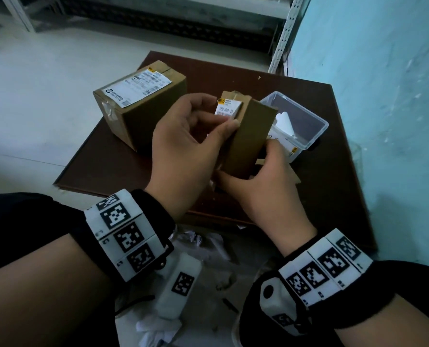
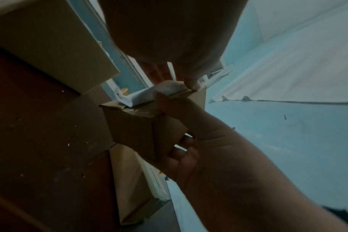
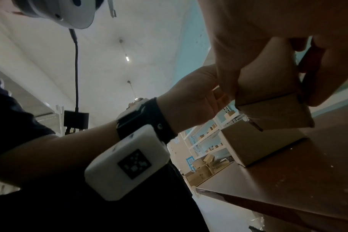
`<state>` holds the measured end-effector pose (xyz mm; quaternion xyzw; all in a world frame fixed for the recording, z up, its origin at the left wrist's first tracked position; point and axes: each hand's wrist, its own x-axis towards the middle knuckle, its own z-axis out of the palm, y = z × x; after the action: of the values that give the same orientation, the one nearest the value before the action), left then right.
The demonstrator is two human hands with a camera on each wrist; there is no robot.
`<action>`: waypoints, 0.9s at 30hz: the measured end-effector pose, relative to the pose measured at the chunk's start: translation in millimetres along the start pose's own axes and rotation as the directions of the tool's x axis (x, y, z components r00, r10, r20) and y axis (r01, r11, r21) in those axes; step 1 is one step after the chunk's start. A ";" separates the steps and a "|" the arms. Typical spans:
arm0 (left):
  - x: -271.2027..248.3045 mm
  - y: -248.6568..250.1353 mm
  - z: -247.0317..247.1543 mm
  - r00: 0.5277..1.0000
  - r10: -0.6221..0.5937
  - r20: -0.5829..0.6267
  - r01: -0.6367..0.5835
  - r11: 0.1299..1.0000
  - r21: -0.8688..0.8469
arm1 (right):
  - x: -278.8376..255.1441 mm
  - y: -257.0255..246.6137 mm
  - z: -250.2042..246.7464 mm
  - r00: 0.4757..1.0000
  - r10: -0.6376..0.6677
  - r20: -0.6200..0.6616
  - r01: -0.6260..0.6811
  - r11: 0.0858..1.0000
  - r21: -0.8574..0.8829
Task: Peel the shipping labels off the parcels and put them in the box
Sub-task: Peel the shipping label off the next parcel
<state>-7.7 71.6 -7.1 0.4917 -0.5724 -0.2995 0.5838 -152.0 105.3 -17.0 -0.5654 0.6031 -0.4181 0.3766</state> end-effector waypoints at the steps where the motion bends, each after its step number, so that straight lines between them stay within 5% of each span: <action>1: 1.4 -1.0 -1.1 1.000 -0.007 -0.007 0.007 1.000 0.008 | -0.4 0.1 1.3 1.000 -0.003 0.003 0.003 1.000 -0.013; 9: 3.3 -3.9 1.8 0.993 -0.111 0.033 0.115 0.984 -0.133 | 4.7 0.9 -1.2 0.999 0.033 -0.021 -0.033 0.999 -0.008; 18: 10.1 -5.1 -4.4 1.000 -0.011 0.010 0.011 0.999 0.048 | 1.7 1.7 2.9 1.000 -0.013 -0.003 0.013 0.996 -0.091; 23: 9.2 -1.6 -0.8 0.978 -0.209 -0.026 0.196 0.948 -0.251 | 4.4 -0.8 0.1 0.998 0.060 0.012 -0.059 0.997 -0.040; 27: 8.6 0.1 -2.7 1.000 -0.027 0.006 0.028 0.998 -0.057 | 2.2 -0.3 0.3 1.000 -0.001 -0.002 0.001 0.995 -0.103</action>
<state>-3.7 64.4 -3.4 0.4818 -0.5585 -0.3252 0.5919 -151.9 103.0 -16.8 -0.5840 0.6240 -0.3871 0.3460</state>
